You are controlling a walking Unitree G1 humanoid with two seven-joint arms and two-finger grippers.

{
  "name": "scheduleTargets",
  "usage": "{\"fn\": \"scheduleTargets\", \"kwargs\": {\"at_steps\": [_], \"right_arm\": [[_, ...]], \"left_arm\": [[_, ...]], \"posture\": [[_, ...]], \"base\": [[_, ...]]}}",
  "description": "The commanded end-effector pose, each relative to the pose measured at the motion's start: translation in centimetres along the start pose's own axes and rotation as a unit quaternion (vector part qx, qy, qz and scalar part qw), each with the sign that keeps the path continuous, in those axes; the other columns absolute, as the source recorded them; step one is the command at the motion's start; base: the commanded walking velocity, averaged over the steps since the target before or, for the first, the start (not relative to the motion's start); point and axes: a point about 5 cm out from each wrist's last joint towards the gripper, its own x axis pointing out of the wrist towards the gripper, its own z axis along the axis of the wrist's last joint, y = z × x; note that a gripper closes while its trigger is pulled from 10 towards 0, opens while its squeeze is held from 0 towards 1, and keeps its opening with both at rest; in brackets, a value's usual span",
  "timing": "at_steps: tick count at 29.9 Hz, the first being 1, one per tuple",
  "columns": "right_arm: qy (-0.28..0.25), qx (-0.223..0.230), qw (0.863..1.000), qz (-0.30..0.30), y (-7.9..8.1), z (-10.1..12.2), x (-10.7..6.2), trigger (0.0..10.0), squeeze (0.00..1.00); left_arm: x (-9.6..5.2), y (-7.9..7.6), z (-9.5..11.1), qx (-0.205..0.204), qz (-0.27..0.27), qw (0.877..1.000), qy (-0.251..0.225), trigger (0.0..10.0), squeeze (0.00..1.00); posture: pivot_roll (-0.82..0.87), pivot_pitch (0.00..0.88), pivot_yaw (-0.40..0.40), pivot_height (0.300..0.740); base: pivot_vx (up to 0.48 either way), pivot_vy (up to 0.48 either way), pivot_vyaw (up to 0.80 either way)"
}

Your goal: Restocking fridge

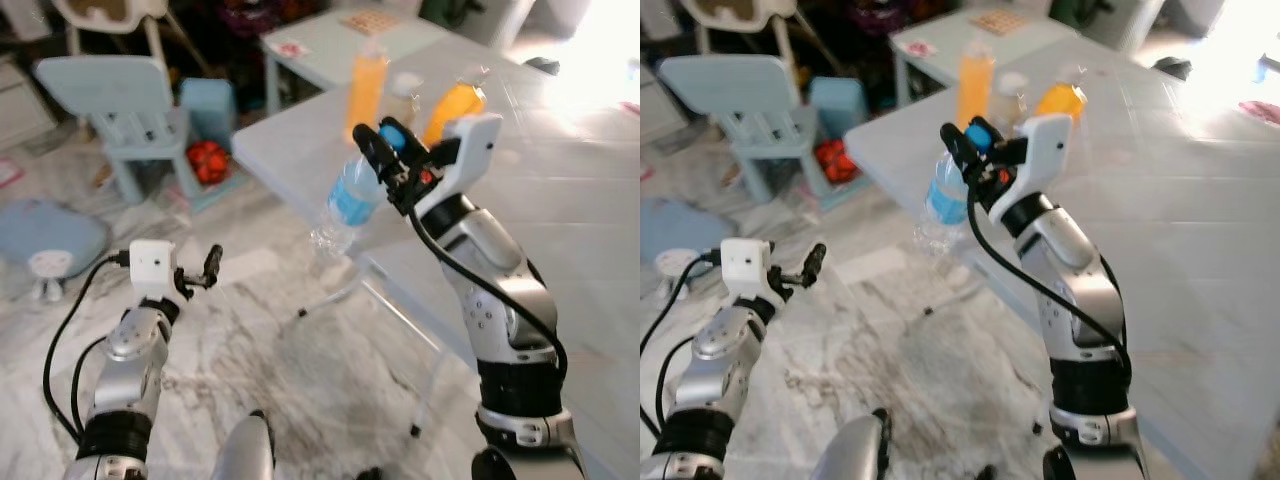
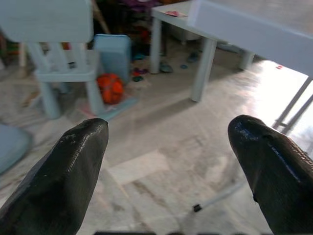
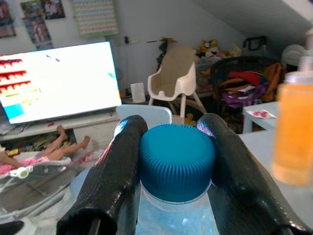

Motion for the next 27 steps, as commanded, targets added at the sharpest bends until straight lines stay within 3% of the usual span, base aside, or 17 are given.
{"fn": "scheduleTargets", "kwargs": {"at_steps": [1, 15, 20, 22, 27], "right_arm": [[-0.021, -0.006, 1.000, -0.002, 0.1, 0.8, 0.3, 10.0, 0.00], [-0.004, -0.027, 1.000, -0.009, 0.0, -0.5, 0.3, 10.0, 0.00], [0.021, -0.038, 0.999, -0.013, -0.3, -2.0, -0.1, 10.0, 0.00], [0.044, -0.050, 0.998, -0.017, -0.4, -3.6, -0.8, 10.0, 0.00], [0.078, -0.060, 0.995, -0.006, 0.8, -6.3, -2.5, 10.0, 0.00]], "left_arm": [[0.3, 0.2, 0.3, 0.009, 0.003, 1.000, -0.004, 10.0, 0.00], [0.1, 0.8, 0.0, 0.013, 0.021, 1.000, -0.001, 10.0, 0.00], [-0.3, 1.5, -0.2, 0.008, 0.029, 1.000, -0.002, 10.0, 0.00], [-0.4, 1.5, -0.5, 0.002, 0.033, 0.999, 0.001, 10.0, 0.00], [-0.6, 1.5, -0.4, 0.021, 0.033, 0.999, -0.007, 10.0, 0.00]], "posture": [[0.04, 0.025, 0.020, 0.740], [0.05, 0.023, 0.028, 0.740], [0.04, 0.023, 0.047, 0.740], [0.05, 0.023, 0.050, 0.740], [0.06, 0.020, 0.039, 0.740]], "base": [[0.000, 0.480, 0.79], [0.000, 0.480, 0.06], [0.000, 0.000, 0.80], [0.000, 0.000, 0.80], [0.000, 0.000, 0.80]]}}
